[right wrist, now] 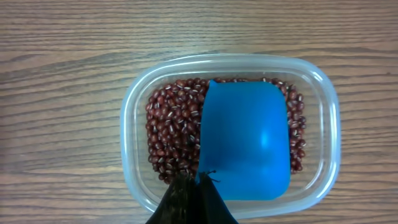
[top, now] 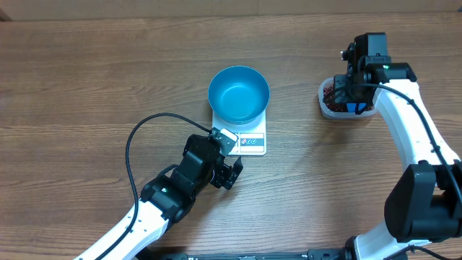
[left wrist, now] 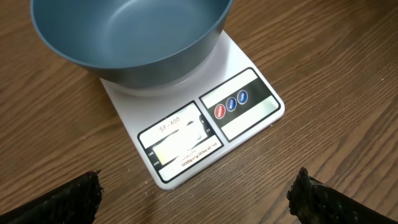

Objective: Scoop item into bowl and weigh 150g on scale
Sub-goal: 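Drag the scoop through the beans with the right gripper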

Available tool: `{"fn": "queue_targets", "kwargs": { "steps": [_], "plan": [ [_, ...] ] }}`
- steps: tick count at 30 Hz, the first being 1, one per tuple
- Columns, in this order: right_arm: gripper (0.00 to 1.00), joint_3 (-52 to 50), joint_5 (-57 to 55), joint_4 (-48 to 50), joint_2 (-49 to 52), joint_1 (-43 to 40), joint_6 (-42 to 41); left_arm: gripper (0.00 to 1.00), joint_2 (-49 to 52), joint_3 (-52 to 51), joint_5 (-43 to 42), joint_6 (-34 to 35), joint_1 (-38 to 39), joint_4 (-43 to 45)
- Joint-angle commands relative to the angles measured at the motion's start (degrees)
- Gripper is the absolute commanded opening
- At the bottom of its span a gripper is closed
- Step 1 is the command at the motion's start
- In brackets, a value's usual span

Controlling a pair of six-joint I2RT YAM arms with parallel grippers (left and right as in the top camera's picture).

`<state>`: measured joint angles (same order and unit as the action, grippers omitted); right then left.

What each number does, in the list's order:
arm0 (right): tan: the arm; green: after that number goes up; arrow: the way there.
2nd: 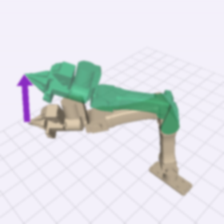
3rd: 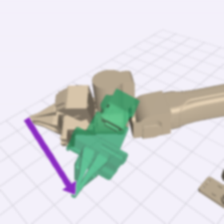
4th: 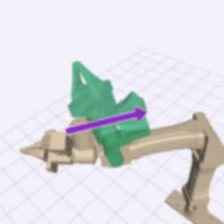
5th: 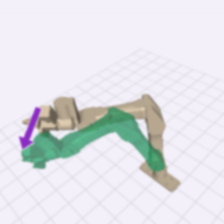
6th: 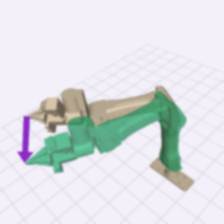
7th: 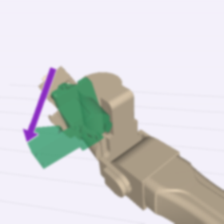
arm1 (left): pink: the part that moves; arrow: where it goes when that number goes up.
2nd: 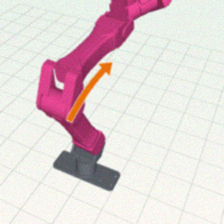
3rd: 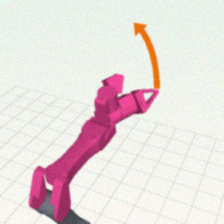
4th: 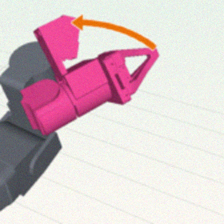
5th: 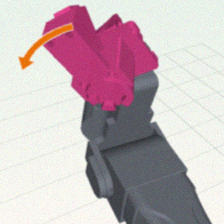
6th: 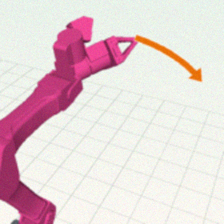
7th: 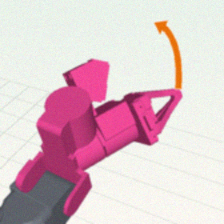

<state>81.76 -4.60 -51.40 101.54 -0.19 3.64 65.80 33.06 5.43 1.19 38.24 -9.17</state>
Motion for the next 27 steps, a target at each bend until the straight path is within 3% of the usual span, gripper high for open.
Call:
{"fn": "queue_targets", "kwargs": {
  "steps": [1,27],
  "plan": [
    [0.04,0.0,4.3,-0.9,0.7,-0.8,-0.4,0.99,0.1,-0.3,0.7,0.5,0.0,0.2],
    [0.04,0.0,13.4,-2.0,0.7,-5.0,-0.4,1.0,0.1,-0.3,0.7,0.5,0.0,0.2]
  ]
}}
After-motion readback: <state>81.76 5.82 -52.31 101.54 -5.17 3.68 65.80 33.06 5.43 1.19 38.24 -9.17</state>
